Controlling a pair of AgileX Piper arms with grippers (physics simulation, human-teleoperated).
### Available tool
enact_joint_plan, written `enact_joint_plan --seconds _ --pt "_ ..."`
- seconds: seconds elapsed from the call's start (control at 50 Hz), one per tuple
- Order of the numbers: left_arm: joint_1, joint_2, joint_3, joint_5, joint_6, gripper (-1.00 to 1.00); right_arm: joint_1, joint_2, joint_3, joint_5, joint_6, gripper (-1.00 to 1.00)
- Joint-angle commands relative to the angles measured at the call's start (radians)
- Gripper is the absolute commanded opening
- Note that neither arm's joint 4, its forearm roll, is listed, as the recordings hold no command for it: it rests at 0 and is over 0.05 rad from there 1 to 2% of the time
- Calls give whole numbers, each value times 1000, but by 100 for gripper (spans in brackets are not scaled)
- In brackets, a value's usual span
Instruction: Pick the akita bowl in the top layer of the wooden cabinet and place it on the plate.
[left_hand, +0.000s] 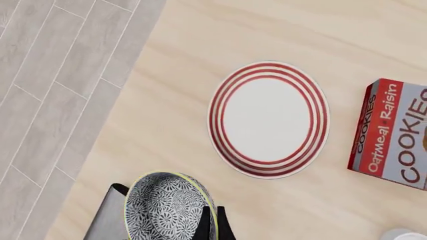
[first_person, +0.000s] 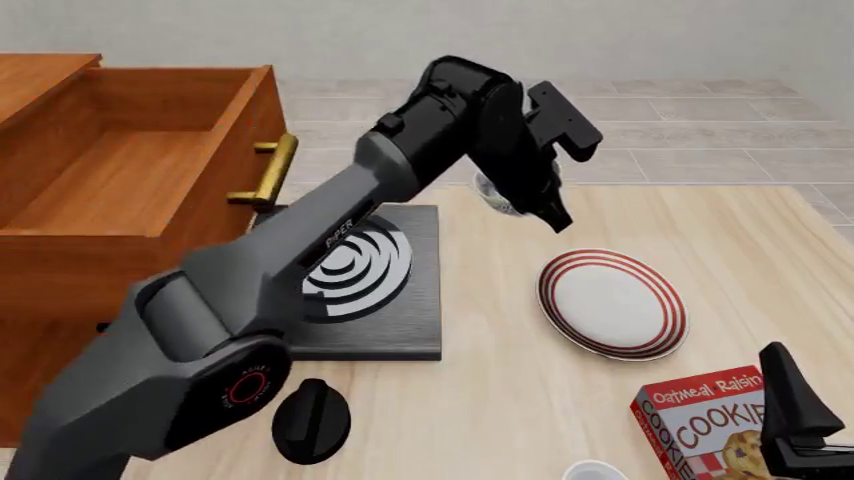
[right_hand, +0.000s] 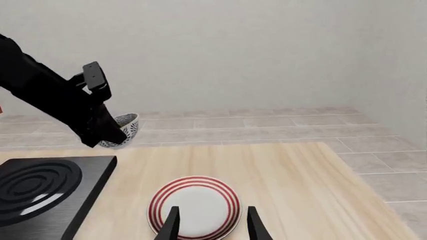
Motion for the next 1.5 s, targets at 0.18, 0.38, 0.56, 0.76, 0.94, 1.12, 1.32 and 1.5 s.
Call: enact_joint_plan --seconds 0.18,0.38,0.56,0.76,0.94,1.12,1.32,1.5 --pt "-47 150 -190 64 -21 -100 -2 0 0 0 3 100" --pt "-56 208 -261 86 -32 -100 -4 0 1 1 7 100" --pt "-98 229 -283 77 -39 -100 -6 0 2 1 11 100" --pt "-117 262 -291 65 -27 -100 -9 0 3 1 16 100" --pt "-117 294 -302 55 -13 -100 -12 0 5 2 23 100" --pt "-133 307 -312 50 -19 -100 -15 0 4 3 27 100" --pt "-154 319 -319 31 -39 -100 -16 0 3 4 31 100" --pt "-168 327 -320 16 -65 -100 -18 0 2 6 34 100"
